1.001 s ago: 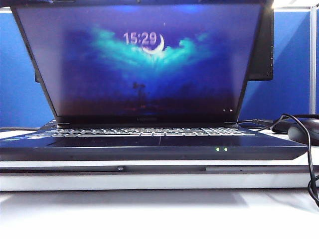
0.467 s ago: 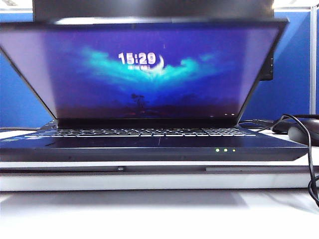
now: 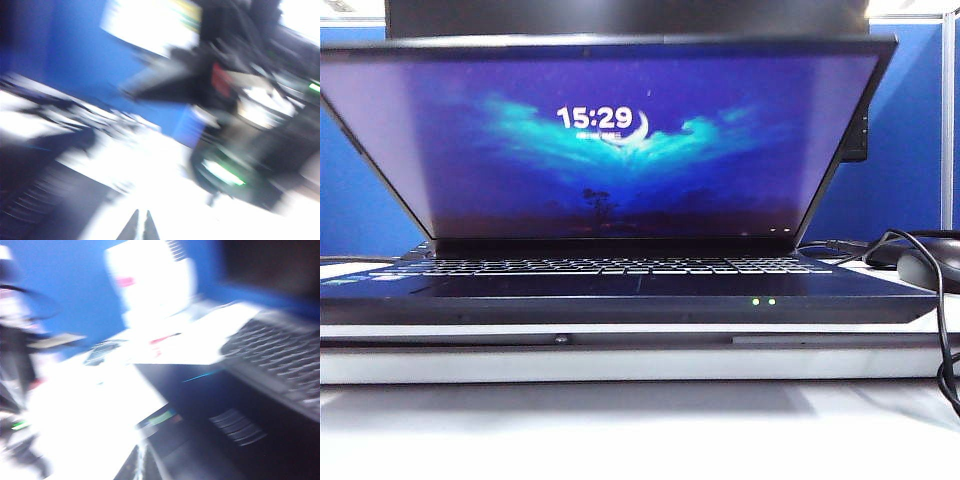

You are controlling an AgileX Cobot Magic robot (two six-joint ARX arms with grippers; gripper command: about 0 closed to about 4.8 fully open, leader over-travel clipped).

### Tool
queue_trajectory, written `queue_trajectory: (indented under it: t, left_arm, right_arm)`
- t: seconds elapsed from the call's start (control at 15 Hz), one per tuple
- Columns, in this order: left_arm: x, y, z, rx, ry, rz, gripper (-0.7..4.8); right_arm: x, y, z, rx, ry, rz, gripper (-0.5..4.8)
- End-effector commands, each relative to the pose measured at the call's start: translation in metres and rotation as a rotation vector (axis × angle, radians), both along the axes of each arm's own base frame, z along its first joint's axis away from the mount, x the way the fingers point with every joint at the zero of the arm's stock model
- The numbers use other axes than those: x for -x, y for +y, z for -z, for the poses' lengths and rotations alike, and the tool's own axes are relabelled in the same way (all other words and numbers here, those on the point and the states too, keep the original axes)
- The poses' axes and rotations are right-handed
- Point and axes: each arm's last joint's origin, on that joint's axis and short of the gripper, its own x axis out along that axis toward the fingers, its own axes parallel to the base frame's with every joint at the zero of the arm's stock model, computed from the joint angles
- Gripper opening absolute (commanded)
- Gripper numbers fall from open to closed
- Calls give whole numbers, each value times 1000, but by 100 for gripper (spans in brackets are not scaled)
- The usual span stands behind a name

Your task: Open the lid of the black laptop.

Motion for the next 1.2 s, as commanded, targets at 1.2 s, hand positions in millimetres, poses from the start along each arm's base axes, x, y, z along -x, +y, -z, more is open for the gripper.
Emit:
queue_trajectory:
  t: [1.2]
  left_arm:
    - [-49,-13,55,-451,77,-633,-5]
  right_arm:
    - [-23,36,66,443,117,426,-4]
